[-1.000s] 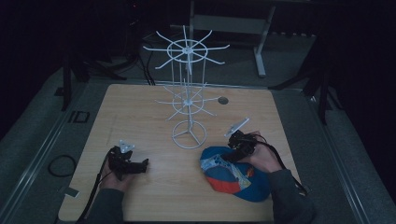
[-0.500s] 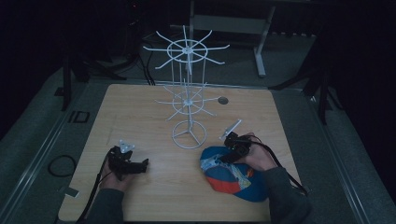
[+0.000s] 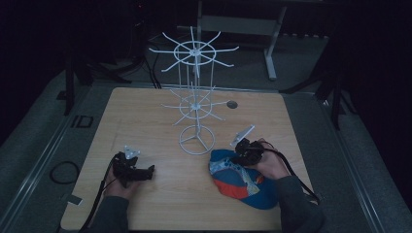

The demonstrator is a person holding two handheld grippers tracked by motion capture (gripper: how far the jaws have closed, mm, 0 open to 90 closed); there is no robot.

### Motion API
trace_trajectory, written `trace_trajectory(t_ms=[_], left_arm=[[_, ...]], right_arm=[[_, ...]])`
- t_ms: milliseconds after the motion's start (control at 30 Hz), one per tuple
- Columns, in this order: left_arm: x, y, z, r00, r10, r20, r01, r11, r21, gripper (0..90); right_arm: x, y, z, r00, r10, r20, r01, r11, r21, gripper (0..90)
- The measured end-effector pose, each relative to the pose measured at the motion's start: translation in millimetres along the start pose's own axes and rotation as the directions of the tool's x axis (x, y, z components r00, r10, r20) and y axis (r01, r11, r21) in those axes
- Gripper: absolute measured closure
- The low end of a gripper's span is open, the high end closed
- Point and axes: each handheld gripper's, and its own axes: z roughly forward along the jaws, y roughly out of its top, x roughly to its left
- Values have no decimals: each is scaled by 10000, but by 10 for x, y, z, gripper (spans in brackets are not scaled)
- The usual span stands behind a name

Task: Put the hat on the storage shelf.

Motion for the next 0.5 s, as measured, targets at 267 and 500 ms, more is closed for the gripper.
trace_trajectory(t_ms=[267, 500], left_arm=[[-2, 0, 0, 10000, -22, 5, 22, 10000, -6, 2], [-2, 0, 0, 10000, -24, 5, 24, 10000, -3, 2]], right_arm=[[19, -38, -163, 9998, 179, 79, -173, 9979, -624, 878], [-15, -132, -346, 9982, 566, 190, -531, 9868, -1528, 879]])
